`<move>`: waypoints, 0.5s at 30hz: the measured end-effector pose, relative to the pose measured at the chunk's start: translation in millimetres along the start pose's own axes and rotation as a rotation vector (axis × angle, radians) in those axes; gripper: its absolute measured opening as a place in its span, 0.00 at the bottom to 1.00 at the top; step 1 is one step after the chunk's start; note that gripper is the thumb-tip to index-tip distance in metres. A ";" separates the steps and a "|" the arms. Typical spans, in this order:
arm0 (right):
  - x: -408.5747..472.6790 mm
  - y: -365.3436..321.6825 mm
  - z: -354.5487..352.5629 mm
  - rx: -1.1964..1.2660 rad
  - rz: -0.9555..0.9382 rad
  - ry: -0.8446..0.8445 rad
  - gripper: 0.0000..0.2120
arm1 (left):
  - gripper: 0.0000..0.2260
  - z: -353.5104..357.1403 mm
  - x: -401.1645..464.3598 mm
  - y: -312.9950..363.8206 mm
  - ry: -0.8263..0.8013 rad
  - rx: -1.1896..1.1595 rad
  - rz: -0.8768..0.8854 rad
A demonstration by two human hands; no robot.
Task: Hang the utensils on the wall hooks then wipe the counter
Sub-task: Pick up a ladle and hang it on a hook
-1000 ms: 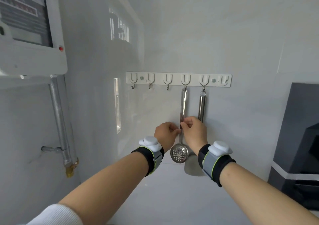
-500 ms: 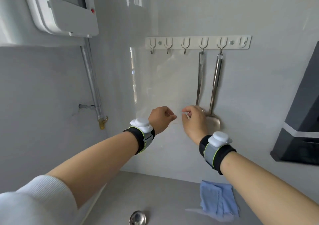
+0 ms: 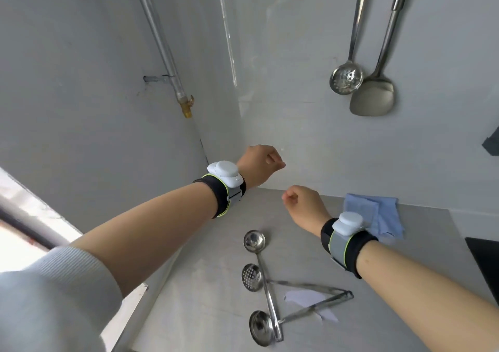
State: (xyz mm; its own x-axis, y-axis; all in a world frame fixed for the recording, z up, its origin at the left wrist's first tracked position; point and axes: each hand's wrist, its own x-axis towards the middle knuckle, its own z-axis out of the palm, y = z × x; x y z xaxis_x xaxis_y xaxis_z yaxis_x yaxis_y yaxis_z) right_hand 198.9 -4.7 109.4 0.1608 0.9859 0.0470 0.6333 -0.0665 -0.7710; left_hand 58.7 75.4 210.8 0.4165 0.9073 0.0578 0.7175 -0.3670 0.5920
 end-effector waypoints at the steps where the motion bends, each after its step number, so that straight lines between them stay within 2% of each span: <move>1: -7.5 6.7 9.1 0.015 0.018 -0.025 0.08 | 0.06 4.7 -1.8 -7.0 -0.008 -0.001 -0.008; 15: -97.2 66.2 106.9 -0.151 0.224 -0.474 0.08 | 0.04 76.6 -53.5 -79.7 -0.305 0.231 0.022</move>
State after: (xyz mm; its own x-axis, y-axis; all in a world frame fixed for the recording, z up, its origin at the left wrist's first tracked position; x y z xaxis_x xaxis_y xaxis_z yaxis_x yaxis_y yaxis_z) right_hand 144.2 -88.5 -14.1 -0.0325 0.9040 -0.4262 0.7301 -0.2697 -0.6279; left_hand 21.9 40.4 99.0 0.5550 0.8088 -0.1945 0.7993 -0.4536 0.3942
